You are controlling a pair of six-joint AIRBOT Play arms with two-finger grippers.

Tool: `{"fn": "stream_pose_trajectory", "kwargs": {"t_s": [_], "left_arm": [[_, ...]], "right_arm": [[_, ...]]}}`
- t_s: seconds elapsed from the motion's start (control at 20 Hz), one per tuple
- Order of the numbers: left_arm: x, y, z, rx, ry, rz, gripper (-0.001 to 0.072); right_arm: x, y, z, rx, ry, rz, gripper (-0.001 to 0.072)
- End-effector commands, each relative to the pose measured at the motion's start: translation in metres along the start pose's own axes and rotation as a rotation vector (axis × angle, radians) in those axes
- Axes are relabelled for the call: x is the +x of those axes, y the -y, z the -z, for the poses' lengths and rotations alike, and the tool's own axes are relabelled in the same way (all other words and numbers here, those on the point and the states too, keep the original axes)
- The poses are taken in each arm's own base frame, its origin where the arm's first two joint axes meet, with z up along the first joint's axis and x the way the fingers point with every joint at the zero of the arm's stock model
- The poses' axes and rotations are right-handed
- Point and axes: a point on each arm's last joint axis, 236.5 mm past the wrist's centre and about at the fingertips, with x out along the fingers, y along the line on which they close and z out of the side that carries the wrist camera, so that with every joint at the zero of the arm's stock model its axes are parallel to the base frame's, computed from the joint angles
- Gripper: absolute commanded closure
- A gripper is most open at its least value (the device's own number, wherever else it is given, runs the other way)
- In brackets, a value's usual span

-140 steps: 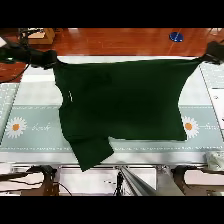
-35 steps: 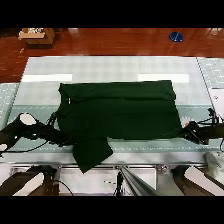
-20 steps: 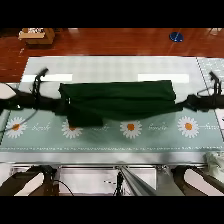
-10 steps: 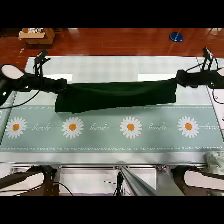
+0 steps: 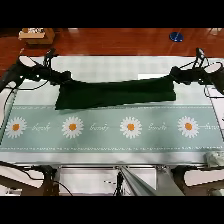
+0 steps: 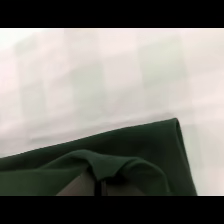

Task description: Fold the shirts.

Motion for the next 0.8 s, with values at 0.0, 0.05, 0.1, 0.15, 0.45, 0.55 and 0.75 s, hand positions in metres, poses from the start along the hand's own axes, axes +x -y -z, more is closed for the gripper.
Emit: {"fn": "stream_pose_trajectory", "kwargs": {"t_s": [0.0,0.05,0.1,0.15,0.45,0.55,0.75], "left_arm": [[0.017,-0.010,-0.004,-0.009,-0.033,0.008,0.0679],[0.017,-0.010,-0.007,-0.005,-0.027,0.008,0.0679],[0.016,-0.009,-0.013,0.001,-0.016,0.008,0.0679],[0.013,-0.007,-0.019,0.009,-0.003,0.007,0.0679],[0.016,-0.008,-0.016,0.010,-0.030,0.016,0.0190],[0.012,-0.010,-0.005,-0.002,-0.080,0.031,0.0006],[-0.020,-0.023,0.016,-0.082,-0.166,0.067,0.0006]], "right_arm": [[0.014,0.005,0.008,-0.024,-0.023,0.022,0.0686],[0.014,0.010,0.008,-0.041,-0.026,0.040,0.0686],[0.014,0.013,0.010,-0.051,-0.033,0.055,0.0686],[0.013,0.016,0.011,-0.052,-0.039,0.066,0.0686],[0.012,0.020,0.026,-0.070,-0.105,0.079,0.0685],[0.010,0.025,0.040,-0.101,-0.165,0.100,0.0684],[0.006,0.032,0.046,-0.132,-0.197,0.126,0.0322]]}}
